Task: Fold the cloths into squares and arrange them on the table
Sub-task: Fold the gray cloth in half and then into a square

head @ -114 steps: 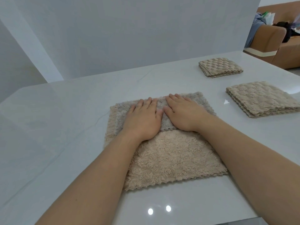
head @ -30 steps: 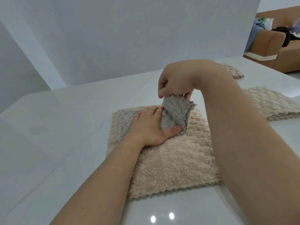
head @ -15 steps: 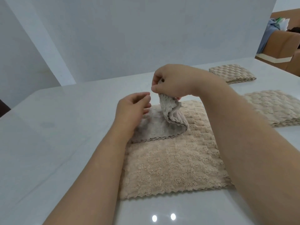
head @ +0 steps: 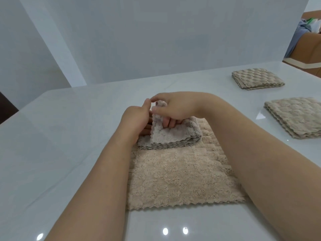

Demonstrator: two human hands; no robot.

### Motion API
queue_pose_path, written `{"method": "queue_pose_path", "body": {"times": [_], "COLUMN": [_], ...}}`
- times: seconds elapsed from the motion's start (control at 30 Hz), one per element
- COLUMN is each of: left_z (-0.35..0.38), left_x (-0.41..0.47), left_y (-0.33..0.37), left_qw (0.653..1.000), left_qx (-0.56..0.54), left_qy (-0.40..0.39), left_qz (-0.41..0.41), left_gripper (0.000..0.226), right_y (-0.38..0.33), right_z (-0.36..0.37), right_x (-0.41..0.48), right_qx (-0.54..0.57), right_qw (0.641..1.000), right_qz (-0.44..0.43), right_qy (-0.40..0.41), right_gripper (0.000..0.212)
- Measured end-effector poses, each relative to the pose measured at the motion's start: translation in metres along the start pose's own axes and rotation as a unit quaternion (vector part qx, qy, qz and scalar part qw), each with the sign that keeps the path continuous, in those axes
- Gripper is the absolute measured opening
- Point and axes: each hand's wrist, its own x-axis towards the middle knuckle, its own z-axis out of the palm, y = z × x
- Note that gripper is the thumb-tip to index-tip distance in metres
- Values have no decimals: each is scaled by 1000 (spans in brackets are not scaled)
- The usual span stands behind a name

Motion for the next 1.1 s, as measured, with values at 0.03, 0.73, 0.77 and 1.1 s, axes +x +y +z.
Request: {"method": "queue_pose_path", "body": {"times": [0.03, 0.73, 0.77, 1.1], "left_z": [0, 6, 7, 5], "left_x": [0, 4, 3, 5], "left_y": [0, -10, -11, -17], "left_qw": [1000, 964, 960, 958], "left_qx": [15, 240, 257, 249], "left_qy": [2, 80, 84, 60], "left_qz": [4, 80, 78, 130], "left_gripper": [66, 8, 16, 31], "right_y": [2, 26, 26, 31], "right_z": [-5, -12, -11, -11], "right_x": [-1, 0, 0, 1], "right_qx": [42, -167, -166, -164], "right_qw": [999, 979, 979, 978], "right_qz": [-2, 91, 94, 117], "right_qy": [11, 71, 66, 53], "right_gripper": [49, 49, 48, 64]}}
